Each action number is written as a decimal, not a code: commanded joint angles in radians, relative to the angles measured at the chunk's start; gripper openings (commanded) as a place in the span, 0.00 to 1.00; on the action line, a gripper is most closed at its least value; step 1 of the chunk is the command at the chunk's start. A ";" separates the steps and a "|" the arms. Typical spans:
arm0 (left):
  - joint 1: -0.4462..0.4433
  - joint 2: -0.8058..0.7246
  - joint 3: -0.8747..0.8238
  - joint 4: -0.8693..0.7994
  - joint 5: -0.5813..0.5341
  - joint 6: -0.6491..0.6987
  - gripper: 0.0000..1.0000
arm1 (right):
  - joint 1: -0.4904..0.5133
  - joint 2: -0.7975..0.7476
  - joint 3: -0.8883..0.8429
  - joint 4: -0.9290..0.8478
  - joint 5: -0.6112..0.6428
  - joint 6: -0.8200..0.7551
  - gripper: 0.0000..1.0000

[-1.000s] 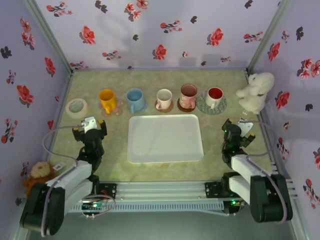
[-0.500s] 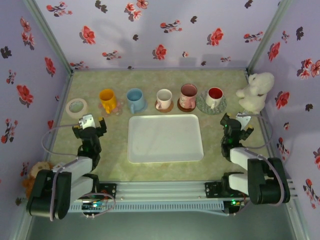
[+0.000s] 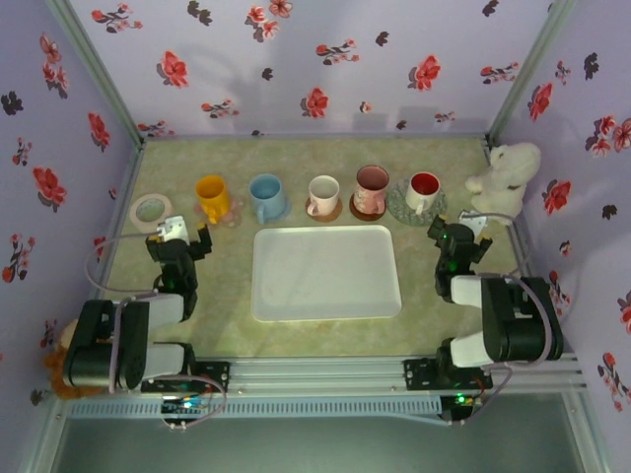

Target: Place the cup by the coaster

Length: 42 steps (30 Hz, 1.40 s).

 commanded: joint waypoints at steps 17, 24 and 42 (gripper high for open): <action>0.097 0.241 0.156 0.034 0.216 0.009 0.99 | -0.010 0.097 0.102 -0.023 -0.201 -0.085 0.99; 0.097 0.243 0.168 0.012 0.230 0.015 0.99 | -0.010 0.125 0.085 0.035 -0.227 -0.100 0.99; 0.096 0.243 0.168 0.012 0.225 0.018 1.00 | -0.007 0.117 0.079 0.029 -0.224 -0.102 0.99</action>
